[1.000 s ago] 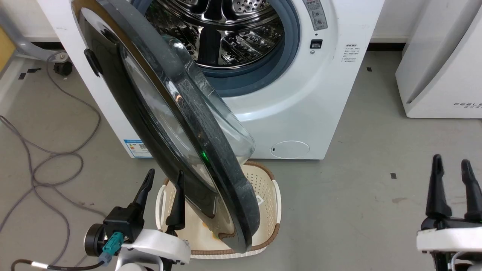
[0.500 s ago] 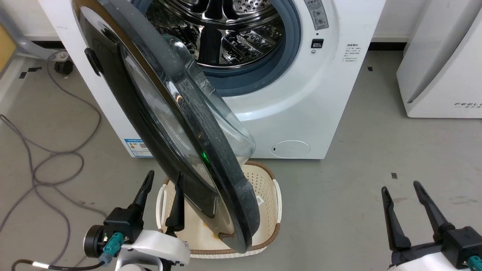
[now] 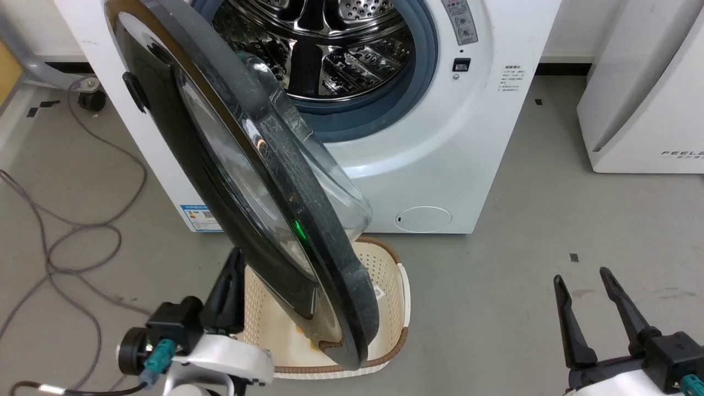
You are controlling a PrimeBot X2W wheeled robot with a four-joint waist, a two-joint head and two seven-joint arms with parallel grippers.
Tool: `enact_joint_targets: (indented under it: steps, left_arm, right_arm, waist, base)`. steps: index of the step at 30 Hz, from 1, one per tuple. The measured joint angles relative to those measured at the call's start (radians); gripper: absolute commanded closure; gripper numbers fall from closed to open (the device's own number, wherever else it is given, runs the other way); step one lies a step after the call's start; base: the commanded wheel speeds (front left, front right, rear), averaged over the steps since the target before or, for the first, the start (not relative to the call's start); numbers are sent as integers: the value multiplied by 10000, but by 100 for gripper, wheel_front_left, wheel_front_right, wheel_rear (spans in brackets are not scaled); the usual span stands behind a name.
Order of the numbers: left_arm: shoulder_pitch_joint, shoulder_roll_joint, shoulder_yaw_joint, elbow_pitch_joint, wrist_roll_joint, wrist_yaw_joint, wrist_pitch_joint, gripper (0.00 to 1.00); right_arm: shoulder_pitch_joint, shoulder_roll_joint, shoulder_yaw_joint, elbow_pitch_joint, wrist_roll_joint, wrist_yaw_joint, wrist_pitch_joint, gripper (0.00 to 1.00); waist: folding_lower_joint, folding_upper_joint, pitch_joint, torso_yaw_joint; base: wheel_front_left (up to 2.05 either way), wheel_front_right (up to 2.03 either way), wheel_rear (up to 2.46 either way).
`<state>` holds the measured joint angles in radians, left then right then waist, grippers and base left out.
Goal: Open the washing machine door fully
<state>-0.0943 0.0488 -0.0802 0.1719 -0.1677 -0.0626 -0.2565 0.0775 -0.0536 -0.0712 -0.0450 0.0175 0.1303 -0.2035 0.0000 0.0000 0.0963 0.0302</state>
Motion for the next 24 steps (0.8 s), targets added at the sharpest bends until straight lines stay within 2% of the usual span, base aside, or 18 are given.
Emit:
enact_joint_targets:
  steps: [6,15,20,24]
  left_arm:
    - [-14,0,360,-941,-31,374,0,100]
    - [-815,4,734,-3471,-33,788,-8,100]
    - [-1409,4,556,-4679,-104,951,-10,100]
    - [-1891,6,-15,-5484,-104,963,-12,100]
  right_arm:
    - [2,0,69,23,81,0,-2,0]
    - [10,0,52,21,136,0,4,0]
    - [8,0,98,15,136,0,6,0]
    - [7,0,127,25,173,0,4,0]
  waist:
    - [0,0,-103,-30]
    - [0,0,-51,77]
    - [0,0,37,66]
    - [0,0,94,37]
  base:
    - [0,0,0]
    - [0,0,0]
    - [0,0,0]
    - [0,0,0]
